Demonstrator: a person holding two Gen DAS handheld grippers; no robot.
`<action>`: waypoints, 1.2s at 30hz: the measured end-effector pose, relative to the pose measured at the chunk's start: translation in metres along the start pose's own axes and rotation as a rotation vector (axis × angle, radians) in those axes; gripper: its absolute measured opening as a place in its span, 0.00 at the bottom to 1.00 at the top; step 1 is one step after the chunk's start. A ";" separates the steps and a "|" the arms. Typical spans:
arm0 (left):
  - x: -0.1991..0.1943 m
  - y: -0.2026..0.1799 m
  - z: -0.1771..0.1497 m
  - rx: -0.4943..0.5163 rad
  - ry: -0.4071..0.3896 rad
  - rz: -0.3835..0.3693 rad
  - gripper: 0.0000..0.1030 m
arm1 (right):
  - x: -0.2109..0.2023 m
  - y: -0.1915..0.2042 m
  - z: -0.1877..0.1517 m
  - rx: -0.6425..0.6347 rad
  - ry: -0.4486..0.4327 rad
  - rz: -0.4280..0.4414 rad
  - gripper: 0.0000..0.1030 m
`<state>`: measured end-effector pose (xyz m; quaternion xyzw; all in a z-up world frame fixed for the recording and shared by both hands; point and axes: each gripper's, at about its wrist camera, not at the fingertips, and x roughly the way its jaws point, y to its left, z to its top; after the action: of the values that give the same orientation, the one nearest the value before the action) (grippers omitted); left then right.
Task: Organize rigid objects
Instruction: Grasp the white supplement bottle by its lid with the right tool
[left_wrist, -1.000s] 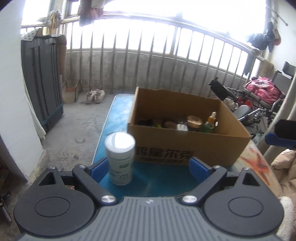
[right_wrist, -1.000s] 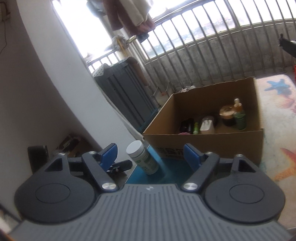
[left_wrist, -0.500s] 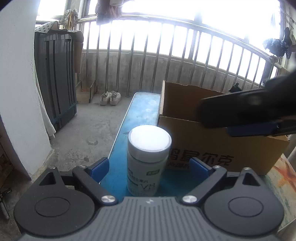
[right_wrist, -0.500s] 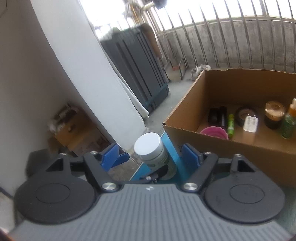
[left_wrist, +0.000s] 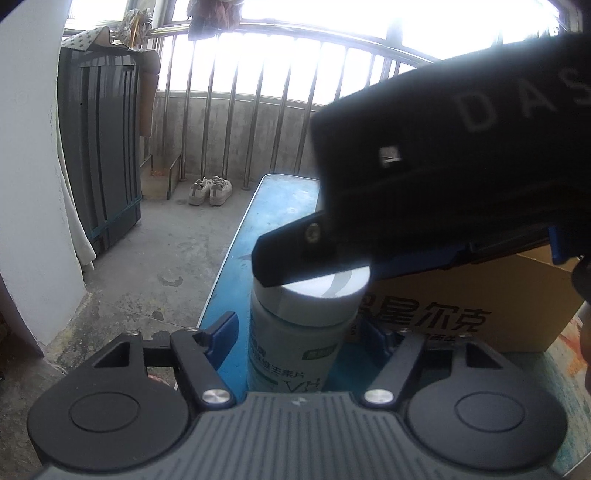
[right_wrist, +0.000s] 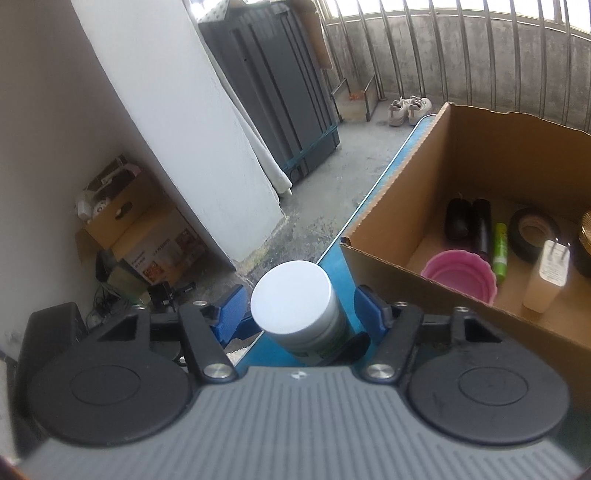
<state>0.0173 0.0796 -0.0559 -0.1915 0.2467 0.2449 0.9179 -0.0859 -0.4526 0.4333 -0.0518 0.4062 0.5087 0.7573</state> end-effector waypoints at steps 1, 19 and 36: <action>0.000 0.000 0.000 0.003 -0.003 0.000 0.65 | 0.003 0.001 0.001 -0.006 0.005 -0.002 0.61; -0.014 -0.028 -0.008 0.071 0.008 -0.056 0.53 | -0.006 -0.012 -0.012 -0.004 0.014 -0.026 0.55; -0.093 -0.092 0.012 0.224 -0.078 -0.040 0.53 | -0.115 -0.003 -0.026 -0.010 -0.159 0.007 0.54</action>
<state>0.0013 -0.0218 0.0259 -0.0828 0.2328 0.2049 0.9471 -0.1159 -0.5509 0.4915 -0.0136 0.3424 0.5161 0.7850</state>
